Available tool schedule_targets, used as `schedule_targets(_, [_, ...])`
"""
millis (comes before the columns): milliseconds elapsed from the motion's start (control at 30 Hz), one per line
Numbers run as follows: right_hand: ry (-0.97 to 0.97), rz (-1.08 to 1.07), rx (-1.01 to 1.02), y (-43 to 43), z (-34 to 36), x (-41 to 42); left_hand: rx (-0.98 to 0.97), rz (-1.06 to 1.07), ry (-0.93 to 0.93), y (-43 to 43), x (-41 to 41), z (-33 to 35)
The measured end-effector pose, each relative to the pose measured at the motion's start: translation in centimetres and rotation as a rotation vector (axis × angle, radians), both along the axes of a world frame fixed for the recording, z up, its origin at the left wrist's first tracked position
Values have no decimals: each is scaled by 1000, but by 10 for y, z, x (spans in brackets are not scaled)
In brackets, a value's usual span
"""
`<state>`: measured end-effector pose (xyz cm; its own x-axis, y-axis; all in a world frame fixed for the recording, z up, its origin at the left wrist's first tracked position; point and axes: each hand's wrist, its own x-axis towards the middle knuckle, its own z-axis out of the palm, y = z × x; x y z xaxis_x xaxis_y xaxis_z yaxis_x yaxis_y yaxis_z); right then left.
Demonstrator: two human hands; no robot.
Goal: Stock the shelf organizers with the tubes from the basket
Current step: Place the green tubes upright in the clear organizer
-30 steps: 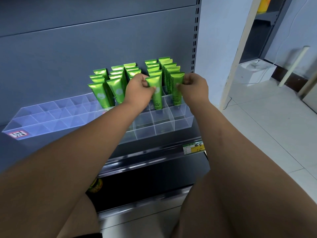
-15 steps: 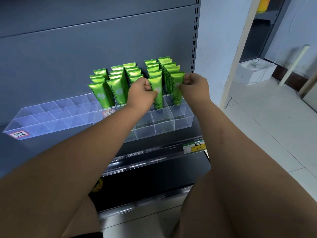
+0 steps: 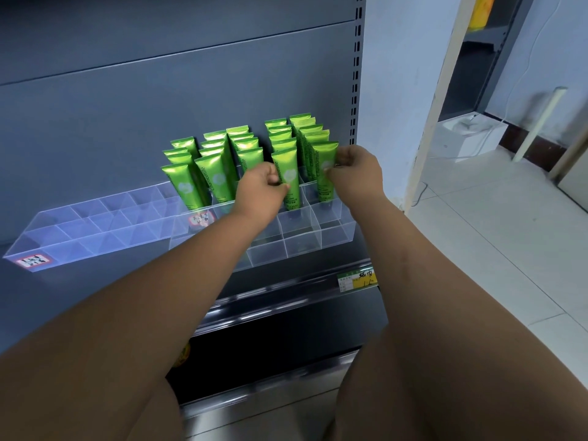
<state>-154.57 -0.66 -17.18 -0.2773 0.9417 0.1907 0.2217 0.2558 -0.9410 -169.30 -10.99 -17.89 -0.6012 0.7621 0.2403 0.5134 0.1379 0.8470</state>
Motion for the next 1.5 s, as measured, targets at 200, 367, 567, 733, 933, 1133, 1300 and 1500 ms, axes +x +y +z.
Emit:
schedule_targets(200, [-59, -10, -24, -10, 9, 2, 25, 52, -90, -9, 8, 4])
schedule_targets(367, [-91, -146, 29, -33, 30, 10, 29, 88, -72, -30, 16, 15])
schedule_targets(567, [-254, -38, 343, -99, 40, 2, 101, 248, 255, -96, 40, 29])
schedule_targets(733, [-339, 141, 615, -162, 40, -31, -28, 335, 525, -167, 23, 33])
schedule_targets(933, [-353, 378, 783, -251, 38, -75, -259, 586, 690, -282, -17, 24])
schedule_targets(1133, [-261, 753, 880, -376, 33, -142, -417, 881, 665, -436, -44, -2])
schedule_targets(1300, [-236, 1097, 960, -520, -4, -201, -591, 1136, 490, -571, -44, -40])
schedule_targets(1500, [-350, 1526, 984, -646, -75, -238, -774, 1364, 219, -679, -27, -101])
